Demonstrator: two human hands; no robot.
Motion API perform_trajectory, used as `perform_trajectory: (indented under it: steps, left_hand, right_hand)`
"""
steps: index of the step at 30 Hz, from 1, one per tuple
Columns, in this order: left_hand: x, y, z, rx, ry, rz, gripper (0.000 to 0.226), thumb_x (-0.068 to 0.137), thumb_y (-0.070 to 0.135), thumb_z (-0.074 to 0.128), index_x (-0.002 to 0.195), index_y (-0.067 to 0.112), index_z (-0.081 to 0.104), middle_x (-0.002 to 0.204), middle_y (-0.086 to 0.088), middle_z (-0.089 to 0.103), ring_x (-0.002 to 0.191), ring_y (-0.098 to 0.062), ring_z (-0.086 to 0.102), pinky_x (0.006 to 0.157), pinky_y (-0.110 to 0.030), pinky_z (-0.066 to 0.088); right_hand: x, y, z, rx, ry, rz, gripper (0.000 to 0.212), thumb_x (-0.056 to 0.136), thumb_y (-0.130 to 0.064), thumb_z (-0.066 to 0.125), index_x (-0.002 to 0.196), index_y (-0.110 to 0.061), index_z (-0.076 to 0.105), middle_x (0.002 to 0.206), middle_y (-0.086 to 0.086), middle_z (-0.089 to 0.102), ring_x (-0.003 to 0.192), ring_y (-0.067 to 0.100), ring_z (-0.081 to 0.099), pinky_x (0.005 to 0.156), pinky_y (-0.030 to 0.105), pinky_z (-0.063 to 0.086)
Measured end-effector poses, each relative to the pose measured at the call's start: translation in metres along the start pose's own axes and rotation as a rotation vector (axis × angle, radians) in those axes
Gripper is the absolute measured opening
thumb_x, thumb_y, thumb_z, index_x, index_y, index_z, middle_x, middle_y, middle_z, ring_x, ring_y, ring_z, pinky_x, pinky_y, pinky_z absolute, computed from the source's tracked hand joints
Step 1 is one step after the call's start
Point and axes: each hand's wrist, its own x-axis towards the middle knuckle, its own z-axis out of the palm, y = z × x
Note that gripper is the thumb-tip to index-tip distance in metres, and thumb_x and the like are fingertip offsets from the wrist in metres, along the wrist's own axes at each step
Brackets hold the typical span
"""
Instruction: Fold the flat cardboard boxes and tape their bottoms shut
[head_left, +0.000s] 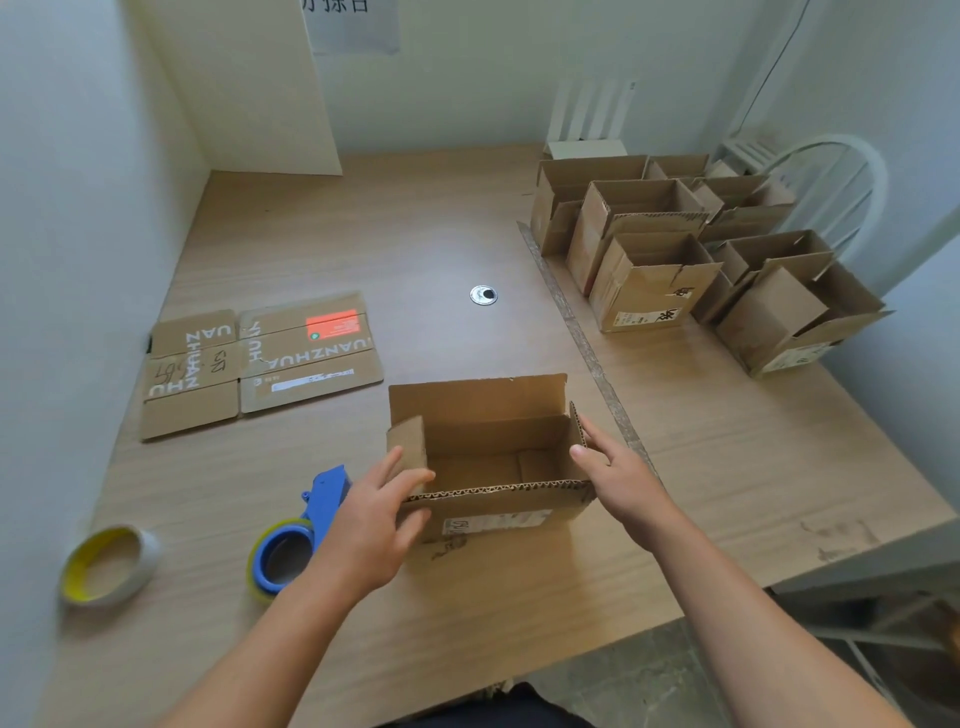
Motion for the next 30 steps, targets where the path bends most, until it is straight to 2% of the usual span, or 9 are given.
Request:
perform_trajectory:
  steps: [4, 8, 12, 15, 17, 20, 23, 27, 30]
  left_hand:
    - [0.006, -0.007, 0.002, 0.089, -0.007, 0.098, 0.047, 0.088, 0.023, 0.071, 0.132, 0.033, 0.059, 0.164, 0.001, 0.011, 0.150, -0.022, 0.009, 0.118, -0.034, 0.016]
    - [0.004, -0.008, -0.002, 0.054, 0.041, 0.104, 0.035, 0.086, 0.020, 0.073, 0.120, 0.028, 0.065, 0.160, -0.001, 0.025, 0.145, -0.024, 0.027, 0.112, -0.034, 0.030]
    - [0.003, -0.005, -0.015, -0.050, 0.033, 0.067, 0.069, 0.078, 0.042, 0.077, 0.139, 0.045, 0.044, 0.159, 0.009, 0.023, 0.144, -0.013, 0.025, 0.112, -0.030, 0.027]
    - [0.022, 0.002, -0.031, -0.094, 0.073, 0.034, 0.081, 0.070, 0.066, 0.060, 0.145, 0.040, 0.039, 0.158, 0.006, 0.027, 0.144, -0.013, 0.024, 0.113, -0.029, 0.020]
    - [0.047, 0.007, -0.039, -0.060, 0.081, -0.012, 0.082, 0.075, 0.063, 0.059, 0.148, 0.032, 0.038, 0.159, 0.002, 0.027, 0.145, -0.018, 0.021, 0.114, -0.029, 0.018]
    - [0.084, 0.012, -0.040, 0.101, 0.011, -0.134, 0.079, 0.090, 0.041, 0.066, 0.155, 0.025, 0.025, 0.161, -0.004, 0.021, 0.147, -0.027, 0.017, 0.118, -0.039, 0.019]
    - [0.097, 0.013, -0.032, 0.159, -0.072, -0.217, 0.076, 0.093, 0.027, 0.063, 0.156, 0.019, 0.021, 0.155, -0.006, 0.030, 0.137, -0.028, 0.036, 0.111, -0.037, 0.033]
    - [0.090, 0.005, -0.029, 0.119, 0.050, -0.133, 0.038, 0.091, 0.013, 0.063, 0.128, 0.014, 0.056, 0.126, -0.004, 0.054, 0.105, -0.021, 0.053, 0.092, -0.029, 0.040]
    - [0.085, -0.002, -0.031, 0.075, 0.102, -0.063, 0.016, 0.085, 0.015, 0.073, 0.099, 0.017, 0.066, 0.096, 0.004, 0.059, 0.088, -0.017, 0.055, 0.085, -0.035, 0.048]
  right_hand:
    - [-0.003, -0.002, 0.002, -0.054, 0.049, -0.037, 0.053, 0.103, -0.027, 0.052, 0.151, -0.042, 0.035, 0.145, -0.006, 0.047, 0.119, 0.003, 0.045, 0.098, 0.026, 0.034]
    - [-0.002, -0.001, 0.007, -0.206, 0.007, -0.113, 0.058, 0.102, -0.032, 0.053, 0.153, -0.042, 0.029, 0.153, -0.006, 0.041, 0.121, 0.000, 0.042, 0.103, 0.026, 0.033]
    - [0.004, 0.000, 0.005, -0.210, 0.034, -0.119, 0.057, 0.101, -0.039, 0.052, 0.153, -0.043, 0.029, 0.153, -0.004, 0.040, 0.122, 0.005, 0.047, 0.106, 0.032, 0.037]
    - [0.007, 0.000, 0.004, -0.158, 0.086, -0.113, 0.056, 0.101, -0.037, 0.053, 0.153, -0.037, 0.034, 0.149, -0.003, 0.043, 0.120, 0.009, 0.052, 0.103, 0.032, 0.041]
    - [0.007, 0.001, 0.005, -0.153, 0.093, -0.120, 0.053, 0.102, -0.034, 0.052, 0.152, -0.035, 0.036, 0.146, -0.005, 0.045, 0.119, 0.007, 0.052, 0.099, 0.027, 0.039]
    - [0.007, 0.004, 0.008, -0.146, 0.108, -0.128, 0.050, 0.104, -0.030, 0.048, 0.152, -0.034, 0.037, 0.146, -0.006, 0.046, 0.120, 0.002, 0.048, 0.100, 0.024, 0.036]
    - [0.007, 0.007, 0.010, -0.132, 0.123, -0.115, 0.048, 0.105, -0.030, 0.043, 0.153, -0.031, 0.036, 0.151, -0.008, 0.044, 0.129, -0.001, 0.041, 0.107, 0.023, 0.032]
    - [0.007, 0.009, 0.011, -0.091, 0.147, -0.115, 0.047, 0.107, -0.027, 0.041, 0.153, -0.024, 0.036, 0.153, -0.011, 0.041, 0.129, -0.006, 0.035, 0.107, 0.016, 0.026]
    - [0.008, 0.012, 0.012, -0.085, 0.152, -0.120, 0.046, 0.107, -0.027, 0.041, 0.152, -0.024, 0.037, 0.152, -0.012, 0.041, 0.129, -0.008, 0.034, 0.107, 0.014, 0.024]
